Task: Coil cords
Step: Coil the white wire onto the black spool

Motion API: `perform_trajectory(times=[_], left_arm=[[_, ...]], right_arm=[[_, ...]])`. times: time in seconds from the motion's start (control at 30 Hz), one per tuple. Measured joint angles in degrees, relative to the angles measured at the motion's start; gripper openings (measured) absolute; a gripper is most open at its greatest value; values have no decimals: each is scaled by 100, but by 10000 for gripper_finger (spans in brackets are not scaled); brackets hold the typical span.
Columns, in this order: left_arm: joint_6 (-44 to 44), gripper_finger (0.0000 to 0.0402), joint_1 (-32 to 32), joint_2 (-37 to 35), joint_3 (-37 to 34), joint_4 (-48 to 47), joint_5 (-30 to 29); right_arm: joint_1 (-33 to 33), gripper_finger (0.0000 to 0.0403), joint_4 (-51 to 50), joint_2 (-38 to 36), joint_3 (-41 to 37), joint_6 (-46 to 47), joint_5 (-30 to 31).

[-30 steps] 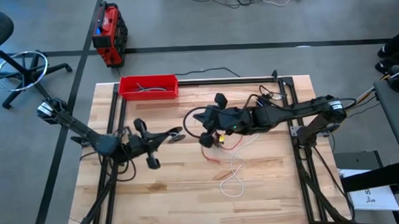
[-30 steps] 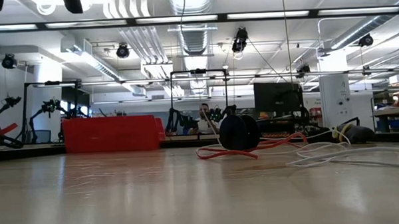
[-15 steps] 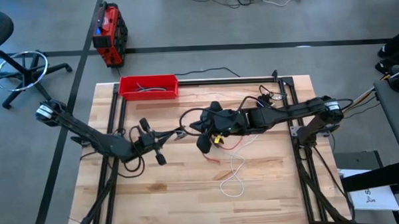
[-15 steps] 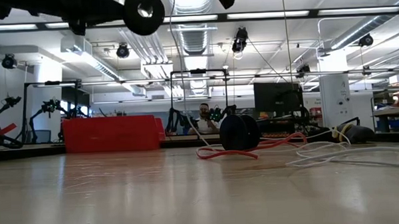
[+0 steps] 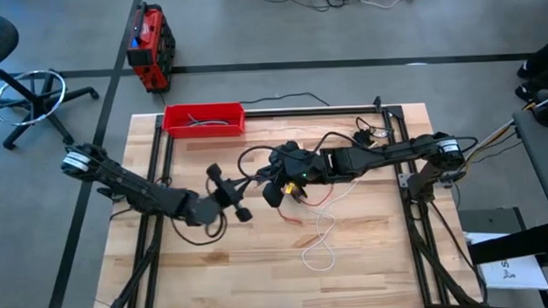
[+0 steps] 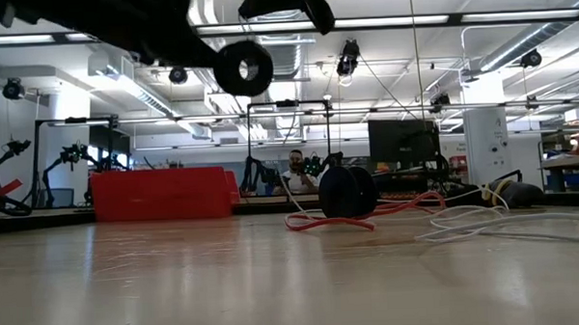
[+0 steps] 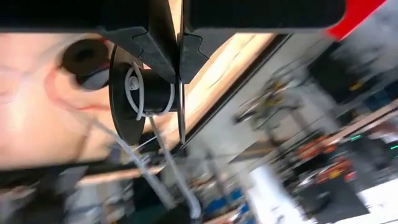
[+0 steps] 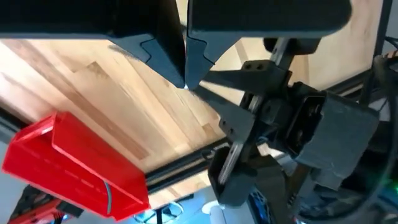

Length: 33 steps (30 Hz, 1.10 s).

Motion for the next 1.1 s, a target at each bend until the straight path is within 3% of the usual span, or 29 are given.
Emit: perform_trajectory(times=[0.23, 0.47, 0.9, 1.1], left_arm=[[-952, 0, 237, 401, 570, -652, -249], [-1961, 0, 503, 22, 406, -555, -36], [-2366, 0, 851, -437, -916, 3264, 1266], [-2081, 0, 870, -603, -1133, 4120, 1586]], right_arm=[[2, 0, -5, 95, 0, 129, -15], [49, 0, -82, 107, -2, -62, -1], [127, 5, -27, 294, -9, -543, 34], [251, 63, -80, 294, -17, -826, -47]])
